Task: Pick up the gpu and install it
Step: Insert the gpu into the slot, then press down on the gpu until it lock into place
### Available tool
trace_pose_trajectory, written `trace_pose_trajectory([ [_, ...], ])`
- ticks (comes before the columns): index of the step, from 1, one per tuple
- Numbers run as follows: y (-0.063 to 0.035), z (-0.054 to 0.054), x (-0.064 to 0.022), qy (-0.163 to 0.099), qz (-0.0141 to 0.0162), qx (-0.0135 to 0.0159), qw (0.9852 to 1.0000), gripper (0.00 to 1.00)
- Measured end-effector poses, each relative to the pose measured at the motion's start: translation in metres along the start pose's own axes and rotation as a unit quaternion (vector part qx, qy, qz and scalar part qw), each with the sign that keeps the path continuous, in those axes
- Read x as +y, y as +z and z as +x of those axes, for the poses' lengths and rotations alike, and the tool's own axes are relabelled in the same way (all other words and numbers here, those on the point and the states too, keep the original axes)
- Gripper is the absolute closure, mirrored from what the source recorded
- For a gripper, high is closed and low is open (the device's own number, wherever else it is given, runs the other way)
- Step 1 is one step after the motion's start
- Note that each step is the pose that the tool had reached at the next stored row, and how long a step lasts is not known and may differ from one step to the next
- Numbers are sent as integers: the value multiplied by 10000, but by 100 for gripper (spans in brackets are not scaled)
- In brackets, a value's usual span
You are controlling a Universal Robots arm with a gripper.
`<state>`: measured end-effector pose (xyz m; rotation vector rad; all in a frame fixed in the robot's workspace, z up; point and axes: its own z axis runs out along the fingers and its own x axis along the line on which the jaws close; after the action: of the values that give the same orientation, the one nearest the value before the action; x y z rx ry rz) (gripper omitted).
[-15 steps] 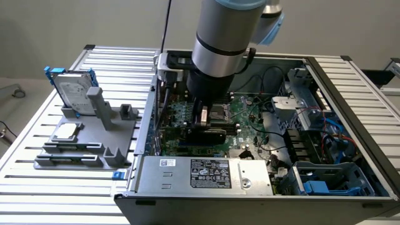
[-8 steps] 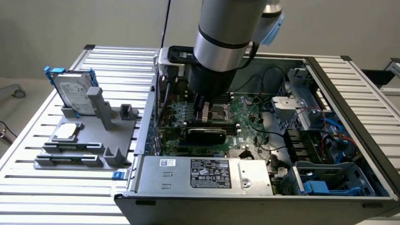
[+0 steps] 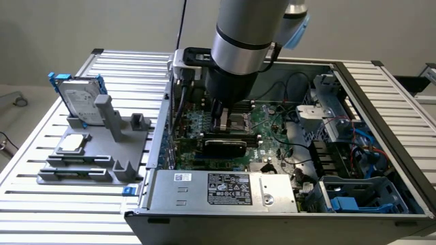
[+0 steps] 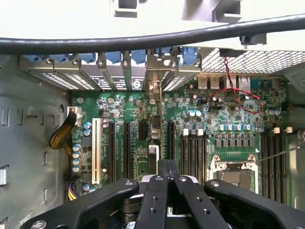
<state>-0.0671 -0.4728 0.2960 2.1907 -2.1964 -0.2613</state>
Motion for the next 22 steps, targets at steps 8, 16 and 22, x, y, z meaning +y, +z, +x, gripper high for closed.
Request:
trace_pose_trajectory([
  [8,0,-3,1,13,1,95,10000,89],
  [16,0,-3,2,13,1,95,10000,89],
  [22,31,-39,31,10,81,121,9999,89],
])
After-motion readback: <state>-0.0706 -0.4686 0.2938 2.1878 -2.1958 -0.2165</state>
